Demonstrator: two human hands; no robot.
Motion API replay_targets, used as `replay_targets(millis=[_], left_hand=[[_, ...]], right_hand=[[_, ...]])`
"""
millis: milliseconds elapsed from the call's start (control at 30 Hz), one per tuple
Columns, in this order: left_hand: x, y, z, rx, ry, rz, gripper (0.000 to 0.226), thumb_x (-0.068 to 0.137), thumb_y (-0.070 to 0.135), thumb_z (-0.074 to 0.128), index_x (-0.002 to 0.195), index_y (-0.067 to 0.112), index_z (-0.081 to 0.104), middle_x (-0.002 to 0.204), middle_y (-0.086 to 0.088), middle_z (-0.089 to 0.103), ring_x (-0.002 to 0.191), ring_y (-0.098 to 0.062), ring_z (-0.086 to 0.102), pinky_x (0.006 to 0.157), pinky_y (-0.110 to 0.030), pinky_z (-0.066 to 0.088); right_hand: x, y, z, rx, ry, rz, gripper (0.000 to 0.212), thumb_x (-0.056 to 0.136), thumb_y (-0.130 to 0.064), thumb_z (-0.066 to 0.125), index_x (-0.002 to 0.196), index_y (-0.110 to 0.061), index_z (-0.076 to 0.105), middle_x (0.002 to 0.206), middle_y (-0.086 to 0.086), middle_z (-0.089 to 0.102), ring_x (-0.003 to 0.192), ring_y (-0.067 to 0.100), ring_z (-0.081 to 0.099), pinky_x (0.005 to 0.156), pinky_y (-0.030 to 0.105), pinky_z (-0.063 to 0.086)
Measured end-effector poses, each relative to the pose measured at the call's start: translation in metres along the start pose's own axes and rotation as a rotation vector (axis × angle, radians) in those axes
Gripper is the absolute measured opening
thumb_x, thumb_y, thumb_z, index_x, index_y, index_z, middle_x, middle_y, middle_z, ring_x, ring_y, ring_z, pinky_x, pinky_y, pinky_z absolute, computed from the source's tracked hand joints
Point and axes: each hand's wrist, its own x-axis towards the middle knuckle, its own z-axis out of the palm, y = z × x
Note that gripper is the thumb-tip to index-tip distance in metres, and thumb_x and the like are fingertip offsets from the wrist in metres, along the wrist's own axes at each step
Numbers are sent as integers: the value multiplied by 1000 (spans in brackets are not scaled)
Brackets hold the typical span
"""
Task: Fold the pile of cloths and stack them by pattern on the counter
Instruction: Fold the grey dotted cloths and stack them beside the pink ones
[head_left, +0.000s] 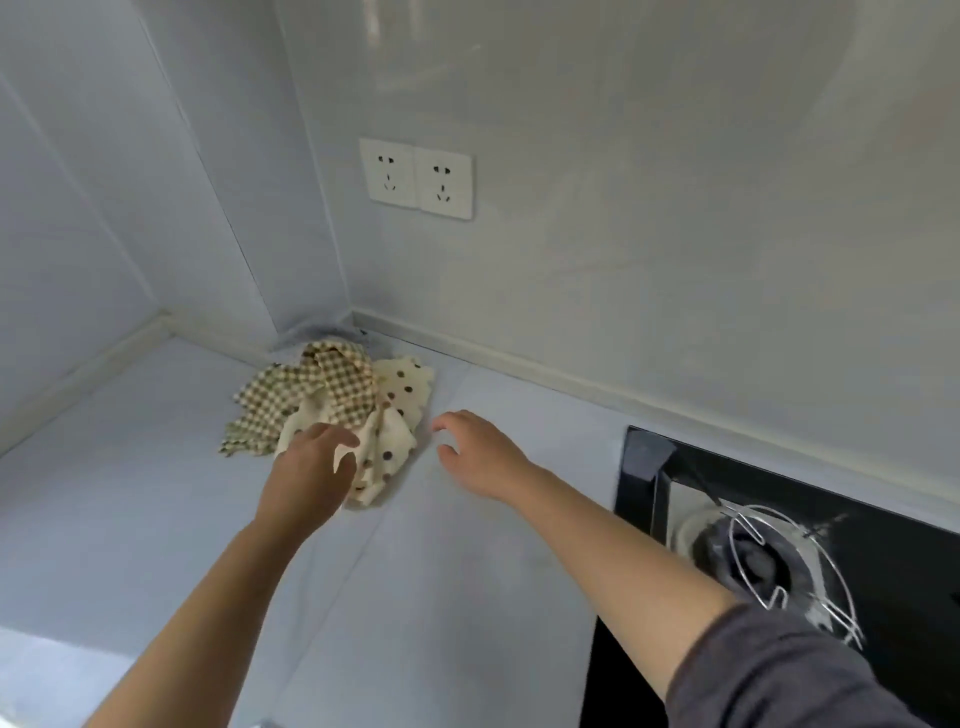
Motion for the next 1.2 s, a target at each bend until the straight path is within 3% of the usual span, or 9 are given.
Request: replay_targets(millis=[133, 267, 400, 633, 833, 967, 1033, 1100, 1200], left_hand=[[93, -50, -5, 44, -35, 41, 35, 88, 10, 56, 123, 10, 59, 132, -11, 52, 117, -31, 51, 92, -42, 46], [162, -85, 5, 166, -224, -1, 57, 92, 20, 45, 147, 21, 29, 154, -4, 27, 142, -28, 23, 112, -47, 28], [174, -114, 29, 343, -416, 70, 53, 94, 28, 41, 146, 20, 31, 150, -2, 36, 138, -22, 34, 110, -38, 28], [165, -153, 49, 223, -209, 292, 33, 84, 25, 46, 112, 20, 63, 104, 4, 68, 99, -19, 63, 86, -32, 39], [172, -156, 42, 122, -115, 308, 18, 84, 19, 54, 94, 19, 68, 88, 2, 69, 82, -20, 64, 72, -29, 36], [179, -149, 25, 43, 132, 158, 14, 86, 18, 53, 76, 12, 61, 77, -4, 61, 61, -23, 54, 47, -24, 33], [193, -141, 15, 33, 177, -15, 13, 87, 15, 58, 98, 8, 59, 99, -12, 57, 86, -32, 57, 61, -37, 44], [209, -135, 7, 121, 9, -184, 31, 94, 24, 52, 122, 11, 51, 118, -11, 53, 110, -32, 51, 85, -44, 44], [216, -127, 5, 195, 18, -206, 25, 96, 24, 47, 115, 12, 59, 112, -11, 58, 108, -31, 52, 91, -44, 39]], right_hand=[[91, -29, 22, 122, 14, 125, 38, 99, -19, 43, 136, -14, 48, 141, 6, 47, 125, 21, 48, 102, 31, 41], [170, -42, 35, 136, 71, 193, 39, 98, -15, 43, 136, -14, 48, 139, 6, 50, 123, 21, 50, 100, 31, 42], [230, -49, 43, 107, 117, 192, 37, 98, -15, 42, 135, -14, 49, 136, 7, 53, 122, 24, 52, 100, 36, 43], [295, -69, 73, -98, -49, 111, 42, 98, -18, 47, 139, -18, 48, 136, 12, 54, 117, 31, 55, 93, 35, 45], [308, -77, 75, -60, 130, 212, 17, 91, -15, 50, 92, -19, 67, 104, 5, 67, 97, 27, 61, 82, 36, 50], [294, -76, 62, -33, 78, 186, 20, 94, -15, 43, 90, -17, 63, 103, 7, 66, 96, 26, 60, 86, 39, 50], [287, -73, 58, -23, 19, 158, 21, 96, -13, 43, 98, -12, 63, 106, 9, 66, 98, 26, 60, 84, 36, 50], [280, -73, 58, 10, 10, 140, 21, 96, -12, 44, 104, -9, 64, 110, 9, 65, 101, 26, 59, 86, 36, 49], [265, -72, 56, 80, 46, 134, 23, 96, -12, 46, 112, -10, 62, 115, 8, 63, 103, 23, 59, 89, 33, 48]])
